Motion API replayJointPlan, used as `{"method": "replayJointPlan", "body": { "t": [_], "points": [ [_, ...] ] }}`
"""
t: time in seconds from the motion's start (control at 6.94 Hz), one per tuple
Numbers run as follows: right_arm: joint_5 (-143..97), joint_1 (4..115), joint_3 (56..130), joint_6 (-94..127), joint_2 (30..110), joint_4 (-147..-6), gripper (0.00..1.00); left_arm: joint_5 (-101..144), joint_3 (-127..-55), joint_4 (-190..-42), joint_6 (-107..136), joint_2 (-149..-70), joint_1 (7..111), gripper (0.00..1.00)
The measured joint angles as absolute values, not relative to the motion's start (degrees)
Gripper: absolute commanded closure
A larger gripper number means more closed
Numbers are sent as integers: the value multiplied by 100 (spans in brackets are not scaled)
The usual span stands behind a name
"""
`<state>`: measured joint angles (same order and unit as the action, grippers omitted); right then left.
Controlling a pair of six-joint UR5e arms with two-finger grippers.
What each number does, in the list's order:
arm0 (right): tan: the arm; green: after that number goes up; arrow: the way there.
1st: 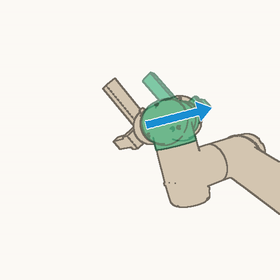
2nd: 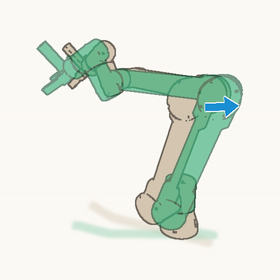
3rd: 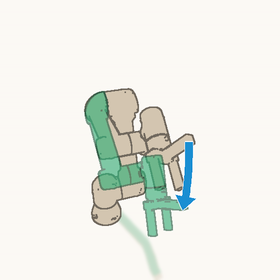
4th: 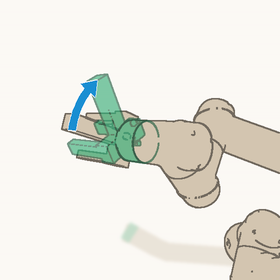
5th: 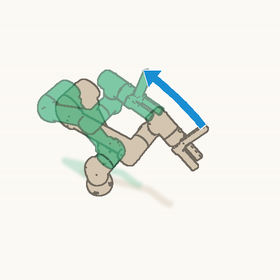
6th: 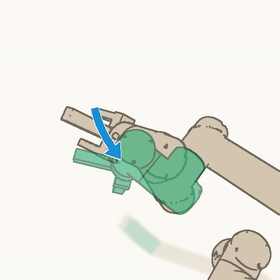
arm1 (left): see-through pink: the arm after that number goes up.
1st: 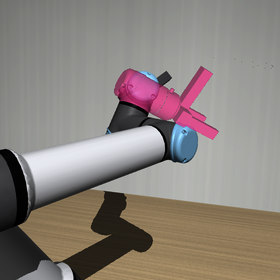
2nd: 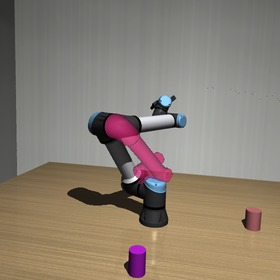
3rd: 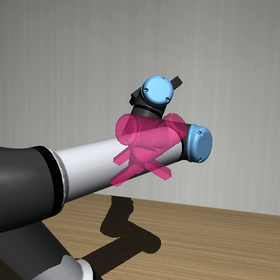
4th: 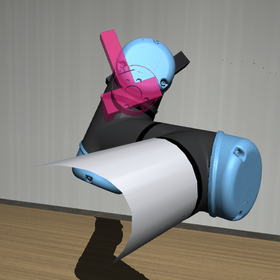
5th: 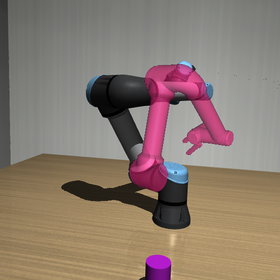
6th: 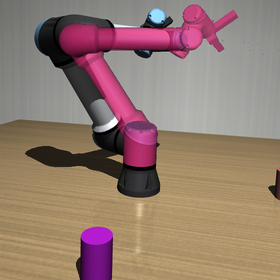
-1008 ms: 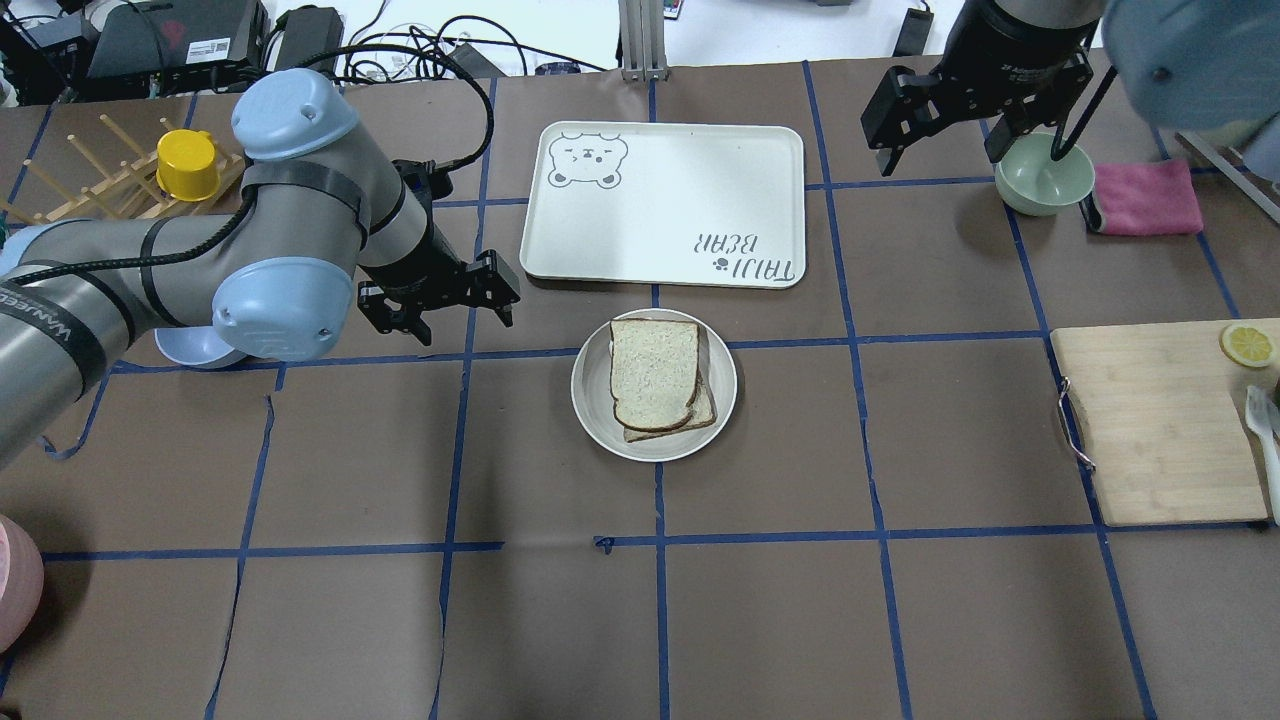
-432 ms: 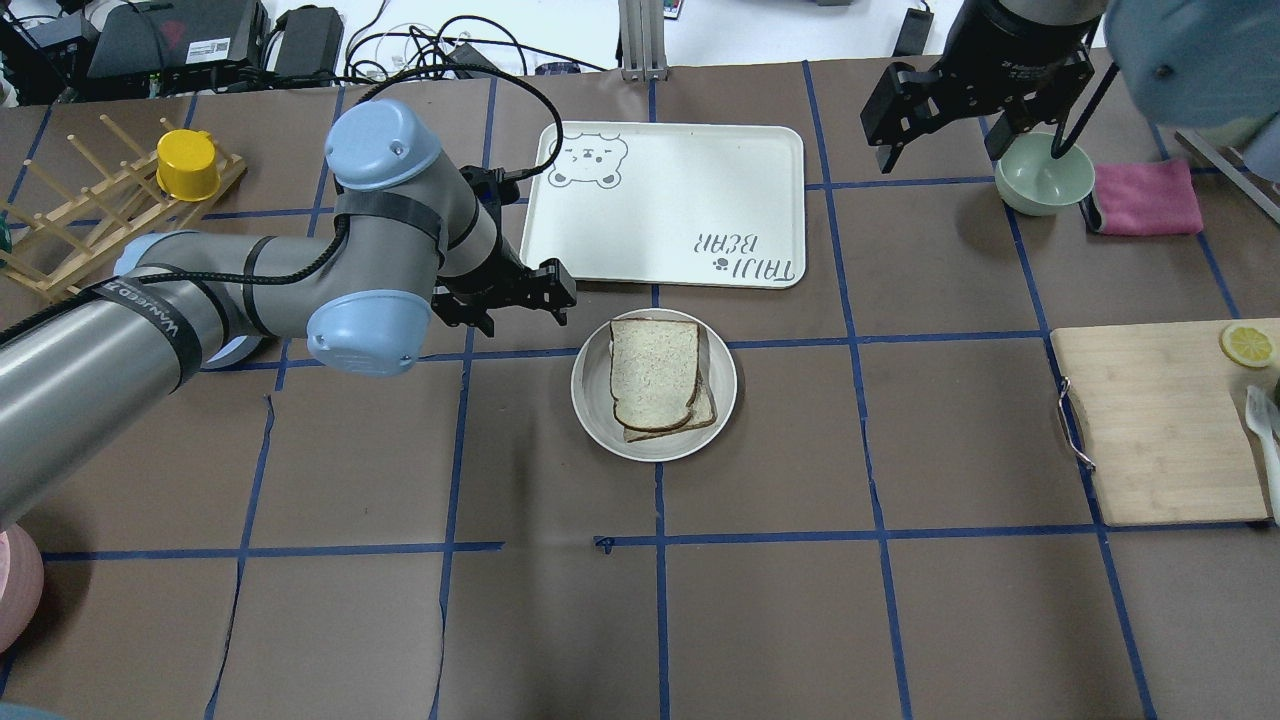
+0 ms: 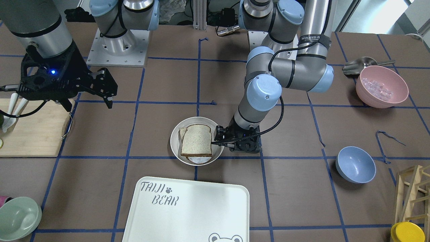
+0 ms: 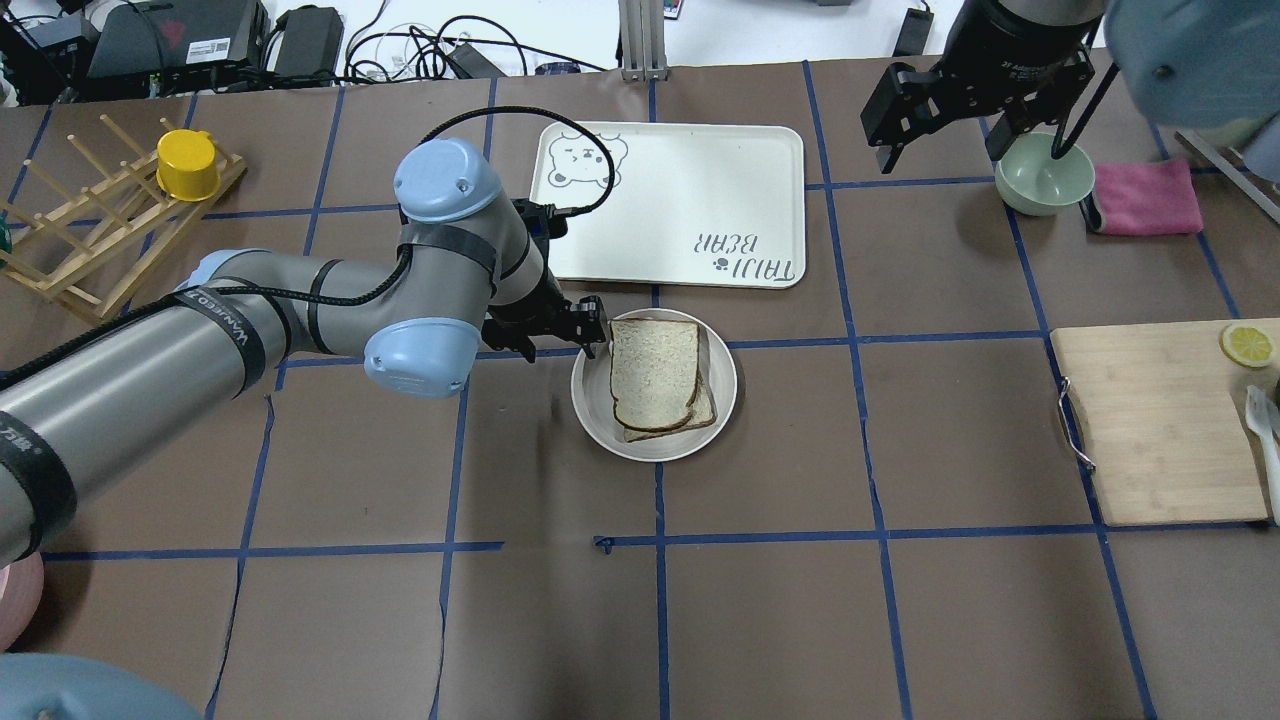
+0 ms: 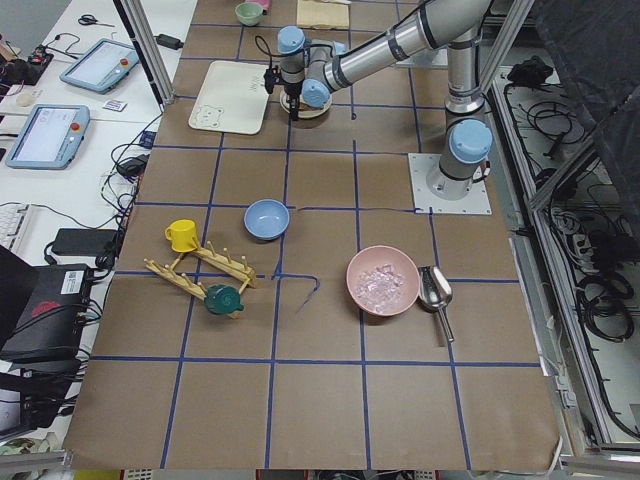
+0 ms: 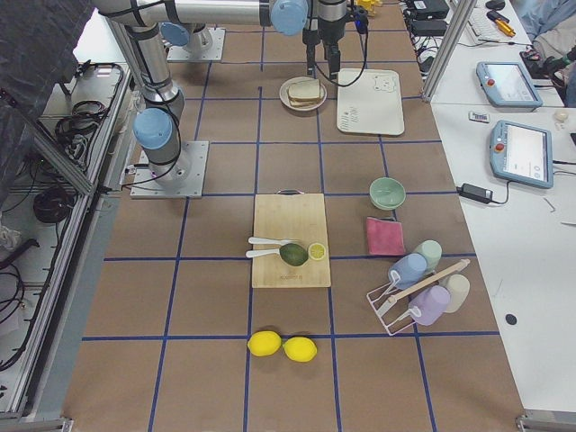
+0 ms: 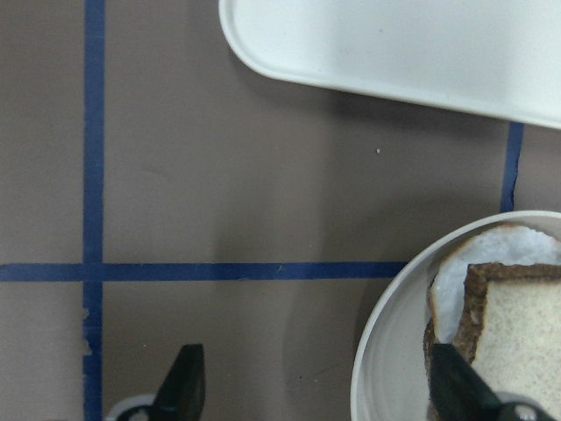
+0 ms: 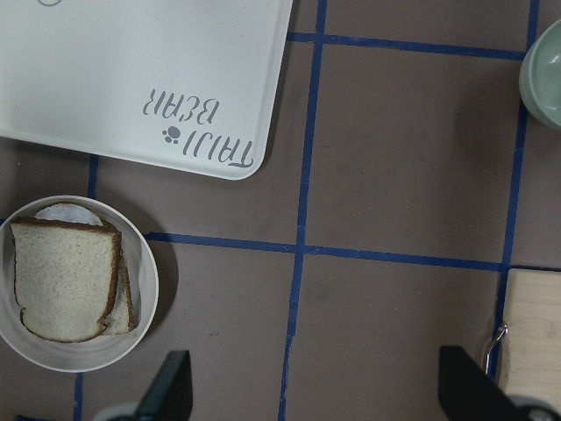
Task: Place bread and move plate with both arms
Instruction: 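Grasp the plate rim nearest the left gripper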
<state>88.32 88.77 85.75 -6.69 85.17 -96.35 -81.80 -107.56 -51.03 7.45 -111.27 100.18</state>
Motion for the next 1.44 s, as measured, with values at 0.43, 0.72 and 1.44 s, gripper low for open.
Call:
{"method": "replayJointPlan", "body": {
  "t": [0.43, 0.72, 1.44],
  "points": [
    [8833, 8877, 8579, -652, 8516, -9635, 0, -8166, -10957, -5098, 423, -11212, 10036, 29],
    [8835, 8872, 8595, -651, 8517, -9635, 0, -8145, -10981, -5082, 366, -11236, 10037, 63],
    [8844, 8872, 8591, -650, 8516, -9644, 0, -8080, -10927, -5058, 354, -11323, 10037, 100]
  ]
}}
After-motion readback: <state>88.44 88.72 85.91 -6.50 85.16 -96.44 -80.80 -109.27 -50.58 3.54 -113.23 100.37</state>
